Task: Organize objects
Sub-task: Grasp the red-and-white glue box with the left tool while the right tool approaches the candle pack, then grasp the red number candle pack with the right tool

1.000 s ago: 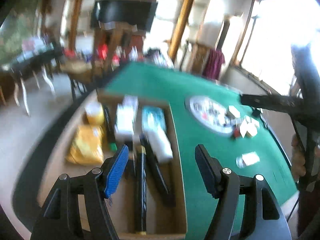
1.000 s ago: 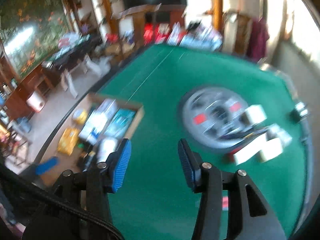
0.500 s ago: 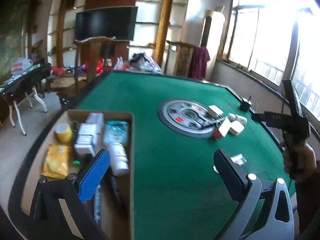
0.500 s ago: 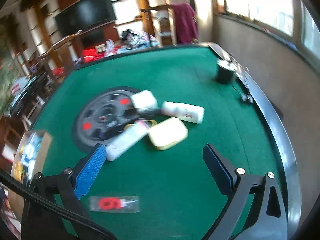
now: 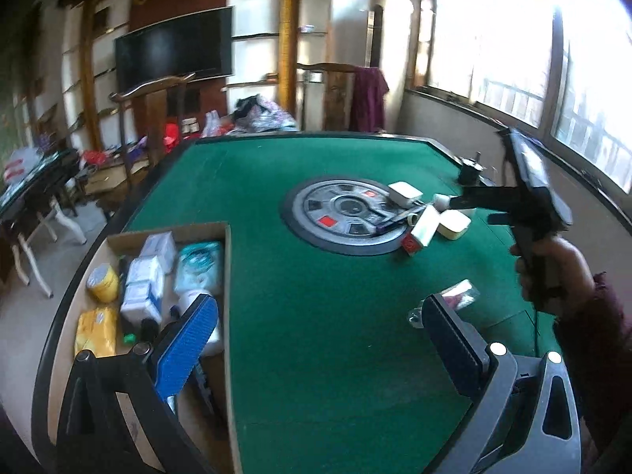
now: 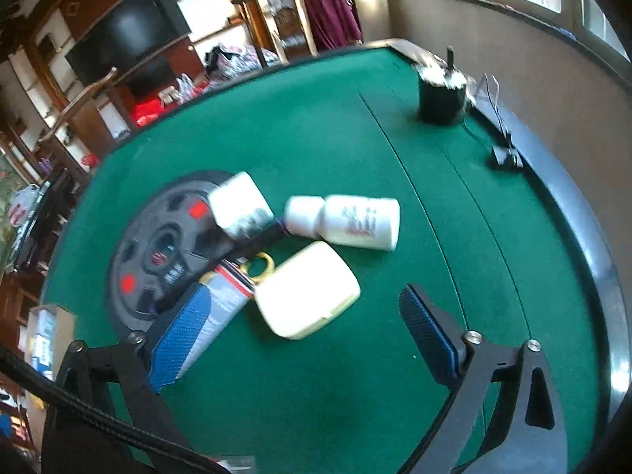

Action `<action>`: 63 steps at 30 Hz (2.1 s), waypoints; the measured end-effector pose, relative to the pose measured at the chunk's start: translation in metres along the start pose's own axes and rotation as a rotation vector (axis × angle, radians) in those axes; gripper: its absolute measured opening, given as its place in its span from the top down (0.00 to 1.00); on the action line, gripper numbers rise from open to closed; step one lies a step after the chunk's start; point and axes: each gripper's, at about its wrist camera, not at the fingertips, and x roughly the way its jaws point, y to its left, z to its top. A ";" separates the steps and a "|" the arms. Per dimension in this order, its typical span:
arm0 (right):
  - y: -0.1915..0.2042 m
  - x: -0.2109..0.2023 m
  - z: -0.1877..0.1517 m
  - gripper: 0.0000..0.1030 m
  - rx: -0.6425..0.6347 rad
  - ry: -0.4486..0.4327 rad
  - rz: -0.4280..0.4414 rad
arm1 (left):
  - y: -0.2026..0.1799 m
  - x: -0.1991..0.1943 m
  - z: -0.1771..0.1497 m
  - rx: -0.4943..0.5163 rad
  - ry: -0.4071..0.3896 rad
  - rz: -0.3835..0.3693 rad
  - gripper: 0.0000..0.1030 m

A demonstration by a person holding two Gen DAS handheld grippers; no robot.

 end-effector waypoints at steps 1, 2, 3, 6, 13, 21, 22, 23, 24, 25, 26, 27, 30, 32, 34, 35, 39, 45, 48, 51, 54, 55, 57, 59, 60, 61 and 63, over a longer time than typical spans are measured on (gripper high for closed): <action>-0.001 0.004 0.000 0.09 -0.002 0.007 -0.010 | -0.006 0.006 0.004 0.025 0.003 -0.003 0.01; -0.001 0.008 0.001 0.09 -0.001 0.014 -0.017 | -0.011 0.011 0.008 0.041 0.006 -0.004 0.01; 0.000 0.012 0.003 0.10 0.002 0.033 -0.039 | -0.015 0.017 0.013 0.054 0.009 -0.006 0.01; 0.004 0.024 0.006 0.19 0.010 0.062 -0.071 | -0.032 0.038 0.028 0.081 0.020 -0.035 0.01; 0.001 0.027 0.004 0.42 0.027 0.074 -0.010 | -0.088 0.093 0.052 0.205 0.067 -0.089 0.02; -0.039 0.004 -0.007 0.64 0.091 0.068 0.045 | -0.146 0.150 0.061 0.361 0.121 -0.082 0.02; -0.044 0.004 -0.007 0.64 0.113 0.070 0.075 | -0.151 0.159 0.062 0.373 0.131 -0.073 0.03; -0.053 0.005 -0.009 0.64 0.157 0.075 0.119 | -0.155 0.169 0.064 0.376 0.141 -0.066 0.03; -0.059 0.005 -0.010 0.64 0.188 0.079 0.137 | -0.158 0.177 0.065 0.372 0.154 -0.065 0.03; -0.062 0.004 -0.010 0.64 0.208 0.078 0.151 | -0.160 0.184 0.066 0.365 0.166 -0.069 0.04; -0.063 0.005 -0.009 0.64 0.217 0.075 0.162 | -0.162 0.190 0.067 0.359 0.178 -0.073 0.05; -0.064 0.003 -0.008 0.64 0.223 0.065 0.181 | -0.165 0.197 0.068 0.349 0.196 -0.081 0.09; -0.061 -0.007 -0.005 0.64 0.207 0.013 0.203 | -0.169 0.216 0.064 0.322 0.262 -0.112 0.59; -0.058 -0.012 -0.003 0.63 0.191 -0.016 0.195 | -0.164 0.222 0.061 0.270 0.297 -0.137 0.78; -0.055 -0.013 -0.002 0.60 0.176 -0.030 0.182 | -0.158 0.220 0.059 0.244 0.301 -0.138 0.78; -0.054 -0.012 -0.001 0.60 0.174 -0.029 0.180 | -0.153 0.215 0.058 0.236 0.293 -0.137 0.78; -0.049 -0.006 -0.001 0.60 0.152 -0.019 0.191 | -0.125 0.183 0.054 0.181 0.262 -0.132 0.78; -0.002 -0.007 -0.010 0.60 -0.067 0.023 0.269 | -0.069 0.109 0.039 0.094 0.199 -0.095 0.78; 0.032 -0.008 -0.034 0.60 -0.231 0.107 0.318 | -0.036 0.076 0.025 0.026 0.194 -0.107 0.78; 0.056 -0.010 -0.069 0.60 -0.383 0.225 0.378 | -0.010 0.050 0.010 -0.011 0.181 -0.111 0.78; 0.069 -0.022 -0.094 0.57 -0.509 0.257 0.363 | 0.007 0.036 -0.004 -0.031 0.171 -0.100 0.78; 0.071 -0.026 -0.099 0.57 -0.525 0.277 0.366 | 0.009 0.033 -0.007 -0.035 0.166 -0.097 0.78; 0.078 -0.034 -0.108 0.56 -0.568 0.300 0.357 | 0.013 0.029 -0.015 -0.041 0.154 -0.087 0.78; 0.088 -0.040 -0.119 0.56 -0.637 0.292 0.285 | 0.019 0.024 -0.021 -0.055 0.142 -0.085 0.78; 0.093 -0.043 -0.126 0.56 -0.674 0.281 0.244 | 0.022 0.022 -0.025 -0.067 0.139 -0.083 0.78; 0.098 -0.046 -0.133 0.56 -0.707 0.269 0.204 | 0.026 0.021 -0.028 -0.079 0.137 -0.081 0.78; 0.105 -0.051 -0.143 0.57 -0.743 0.230 0.145 | 0.031 0.019 -0.033 -0.093 0.134 -0.077 0.78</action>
